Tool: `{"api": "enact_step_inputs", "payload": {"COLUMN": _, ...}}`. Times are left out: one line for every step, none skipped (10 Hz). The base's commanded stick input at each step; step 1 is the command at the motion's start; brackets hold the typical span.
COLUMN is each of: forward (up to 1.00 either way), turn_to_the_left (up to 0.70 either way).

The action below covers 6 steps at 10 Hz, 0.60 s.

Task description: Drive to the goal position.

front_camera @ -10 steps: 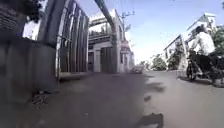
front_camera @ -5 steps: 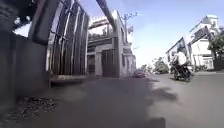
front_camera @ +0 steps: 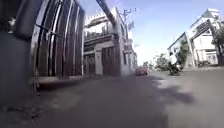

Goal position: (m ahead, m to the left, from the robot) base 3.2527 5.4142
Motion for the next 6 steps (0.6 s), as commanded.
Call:
{"api": "enact_step_inputs", "payload": {"forward": 1.00, "turn_to_the_left": 0.00}}
{"api": "enact_step_inputs", "payload": {"forward": 1.00, "turn_to_the_left": 0.00}}
{"api": "enact_step_inputs", "payload": {"forward": 1.00, "turn_to_the_left": 0.00}}
{"api": "enact_step_inputs", "payload": {"forward": 1.00, "turn_to_the_left": 0.00}}
{"api": "enact_step_inputs", "payload": {"forward": 1.00, "turn_to_the_left": 0.00}}
{"api": "enact_step_inputs", "payload": {"forward": 1.00, "turn_to_the_left": 0.00}}
